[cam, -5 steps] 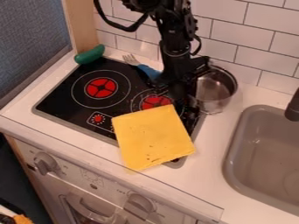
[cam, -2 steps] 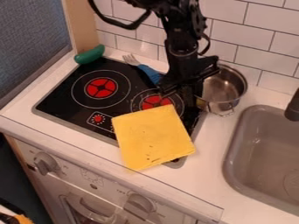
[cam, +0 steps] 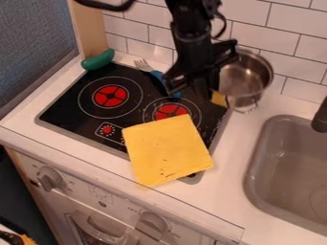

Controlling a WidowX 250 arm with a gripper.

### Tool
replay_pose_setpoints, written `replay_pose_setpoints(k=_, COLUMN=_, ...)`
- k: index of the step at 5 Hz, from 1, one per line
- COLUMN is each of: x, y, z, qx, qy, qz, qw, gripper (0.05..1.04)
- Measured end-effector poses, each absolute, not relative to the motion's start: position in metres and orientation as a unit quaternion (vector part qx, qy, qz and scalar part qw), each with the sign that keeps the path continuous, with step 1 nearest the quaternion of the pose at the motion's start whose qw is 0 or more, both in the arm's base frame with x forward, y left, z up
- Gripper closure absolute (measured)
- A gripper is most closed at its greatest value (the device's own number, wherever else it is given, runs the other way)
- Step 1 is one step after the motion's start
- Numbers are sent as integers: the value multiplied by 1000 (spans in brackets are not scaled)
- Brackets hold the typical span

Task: Moved the silver pot to the lower left side

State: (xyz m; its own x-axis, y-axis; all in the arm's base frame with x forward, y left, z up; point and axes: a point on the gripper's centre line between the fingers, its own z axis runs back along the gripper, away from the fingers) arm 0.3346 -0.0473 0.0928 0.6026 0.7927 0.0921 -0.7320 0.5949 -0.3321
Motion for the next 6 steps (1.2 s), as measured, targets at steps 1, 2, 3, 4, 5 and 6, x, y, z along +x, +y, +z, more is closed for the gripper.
replay_pose_setpoints(k=1, x=309, y=-22, z=116, qx=-130, qy=-129, qz=456, qw=871, gripper=1010)
replay_pose_setpoints(k=2, x=279, y=18, z=130, qx=-121, qy=-145, qz=496, qw=847, gripper=1010)
replay_pose_setpoints(k=3, x=252, y=56, z=123, qx=-109, qy=-147, qz=530, qw=828, gripper=1010)
replay_pose_setpoints(k=4, x=233, y=96, z=114, qx=-101, qy=-145, qz=568, qw=804, gripper=1010)
replay_pose_setpoints(k=5, x=224, y=120, z=97, qx=-87, qy=-127, qz=593, qw=790, gripper=1010)
replay_pose_setpoints(k=6, x=215, y=156, z=71, qx=-71, qy=-109, qz=627, qw=768, gripper=1010)
